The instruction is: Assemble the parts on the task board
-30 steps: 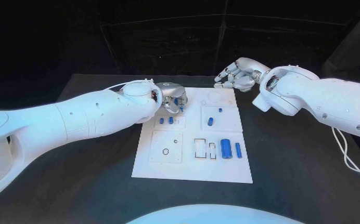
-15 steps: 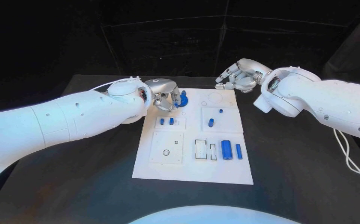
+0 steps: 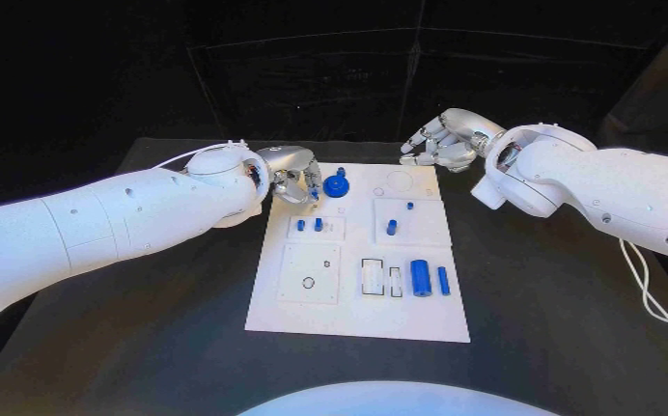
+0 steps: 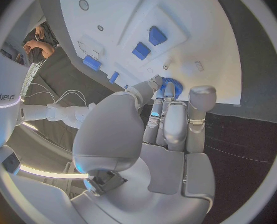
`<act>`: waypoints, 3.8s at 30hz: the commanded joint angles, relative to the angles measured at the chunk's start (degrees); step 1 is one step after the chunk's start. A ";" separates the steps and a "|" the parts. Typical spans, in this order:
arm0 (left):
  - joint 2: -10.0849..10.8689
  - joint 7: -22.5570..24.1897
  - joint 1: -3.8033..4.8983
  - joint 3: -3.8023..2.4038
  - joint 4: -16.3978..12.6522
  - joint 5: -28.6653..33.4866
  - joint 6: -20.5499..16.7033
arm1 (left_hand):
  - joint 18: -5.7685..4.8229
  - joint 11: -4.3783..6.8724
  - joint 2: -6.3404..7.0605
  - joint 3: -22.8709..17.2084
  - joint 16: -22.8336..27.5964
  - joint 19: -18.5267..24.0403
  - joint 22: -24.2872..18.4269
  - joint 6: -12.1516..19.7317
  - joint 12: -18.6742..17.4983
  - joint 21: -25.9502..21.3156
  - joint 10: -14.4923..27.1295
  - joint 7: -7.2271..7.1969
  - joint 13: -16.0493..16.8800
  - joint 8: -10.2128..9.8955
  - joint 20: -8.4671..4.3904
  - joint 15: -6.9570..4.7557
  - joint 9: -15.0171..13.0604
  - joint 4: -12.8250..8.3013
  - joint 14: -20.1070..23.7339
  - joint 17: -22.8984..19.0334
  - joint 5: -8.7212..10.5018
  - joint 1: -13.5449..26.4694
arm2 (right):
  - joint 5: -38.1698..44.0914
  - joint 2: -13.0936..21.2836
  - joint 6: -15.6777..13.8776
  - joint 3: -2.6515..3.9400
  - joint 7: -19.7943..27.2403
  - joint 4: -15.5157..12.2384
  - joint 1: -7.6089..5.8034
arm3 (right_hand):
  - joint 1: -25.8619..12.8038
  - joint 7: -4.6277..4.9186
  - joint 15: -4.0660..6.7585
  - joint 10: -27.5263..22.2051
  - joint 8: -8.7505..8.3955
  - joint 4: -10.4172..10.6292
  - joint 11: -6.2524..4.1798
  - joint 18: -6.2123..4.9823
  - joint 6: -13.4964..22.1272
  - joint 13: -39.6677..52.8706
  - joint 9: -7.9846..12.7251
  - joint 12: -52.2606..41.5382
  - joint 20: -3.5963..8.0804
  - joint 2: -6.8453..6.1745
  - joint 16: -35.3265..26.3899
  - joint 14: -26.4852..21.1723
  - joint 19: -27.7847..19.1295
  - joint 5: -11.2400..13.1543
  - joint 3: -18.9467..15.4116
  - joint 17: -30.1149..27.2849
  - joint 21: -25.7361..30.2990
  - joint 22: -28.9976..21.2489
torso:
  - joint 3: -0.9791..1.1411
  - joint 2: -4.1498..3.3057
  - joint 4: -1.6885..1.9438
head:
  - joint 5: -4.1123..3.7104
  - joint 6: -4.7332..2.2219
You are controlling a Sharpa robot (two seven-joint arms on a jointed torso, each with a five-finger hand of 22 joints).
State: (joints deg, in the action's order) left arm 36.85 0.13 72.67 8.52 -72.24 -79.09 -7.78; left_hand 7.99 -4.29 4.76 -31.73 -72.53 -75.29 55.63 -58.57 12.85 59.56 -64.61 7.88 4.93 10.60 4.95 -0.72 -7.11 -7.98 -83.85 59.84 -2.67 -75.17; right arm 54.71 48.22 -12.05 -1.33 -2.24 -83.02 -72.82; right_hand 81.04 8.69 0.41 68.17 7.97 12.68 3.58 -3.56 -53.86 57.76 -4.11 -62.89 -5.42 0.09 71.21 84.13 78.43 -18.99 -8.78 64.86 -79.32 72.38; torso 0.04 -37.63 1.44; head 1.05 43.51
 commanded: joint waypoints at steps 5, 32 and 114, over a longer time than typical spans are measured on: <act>-0.79 -1.11 -0.21 0.02 1.35 0.96 2.97 | -0.35 0.15 0.29 0.10 -0.08 0.27 -0.13 -0.56 -0.47 -0.05 -0.61 -0.04 -0.12 -0.42 0.16 -0.01 0.08 -0.01 -0.93 -0.26 -0.02 0.50 | 0.07 -0.03 -0.43 0.03 0.42 -0.06 -0.09 | -0.05 -0.19 0.44 -0.16 0.36 0.00 -0.03 -0.59 -0.08 0.09 0.05 -0.08 -0.07 0.64 0.00 1.02 -0.18 -0.29 -0.26 0.05 0.16 0.05 | 0.01 -0.02 -0.07 | -0.03 0.01; -1.97 -1.47 -0.41 0.11 2.19 0.37 5.00 | -0.30 0.27 0.23 0.18 -0.06 0.41 -0.20 -1.01 -0.57 -0.19 -1.18 -0.11 -0.21 -0.44 0.11 -0.10 0.11 -0.05 -0.87 -0.39 -0.02 0.46 | 0.07 -0.19 -0.51 0.03 0.35 -0.05 -0.09 | -0.05 -0.19 0.44 -0.16 0.36 0.00 -0.03 -0.59 -0.08 0.09 0.05 -0.08 -0.07 0.64 0.00 1.02 -0.18 -0.29 -0.26 0.05 0.16 0.05 | 0.04 0.00 0.01 | -0.12 0.25; 11.04 28.13 -0.14 0.35 -8.96 80.80 -0.47 | 2.54 -2.32 -1.16 7.16 22.26 15.13 -18.29 0.33 -0.91 -22.60 4.25 2.35 -0.44 -3.54 2.92 2.59 3.01 3.75 15.51 -30.81 -0.13 3.42 | 44.80 -2.14 3.38 -0.12 -4.40 0.99 6.98 | 14.85 0.04 -0.71 -7.09 -3.27 -1.31 1.56 -1.25 -3.85 -51.80 0.20 50.21 -0.91 0.42 -6.02 0.42 -1.76 9.76 5.87 -6.16 2.86 -2.54 | -0.07 0.01 0.03 | -2.38 -0.79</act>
State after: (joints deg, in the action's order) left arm 47.85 26.94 72.46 8.91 -81.04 -0.30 -8.72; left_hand 9.76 -6.65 3.99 -24.88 -50.53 -60.04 37.39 -57.75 11.73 37.28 -60.00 10.33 4.48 6.72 8.12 2.25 -4.16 -4.33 -68.39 29.12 -2.67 -71.84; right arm 98.37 46.11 -10.82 -1.47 -6.37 -82.08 -65.76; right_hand 95.45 8.66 -0.01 60.70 4.87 11.37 5.14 -4.46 -57.27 6.12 -3.86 -12.99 -6.04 0.46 65.21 84.13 76.38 -9.51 -3.24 58.67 -76.47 69.78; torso -0.02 -37.61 1.54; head -1.33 42.63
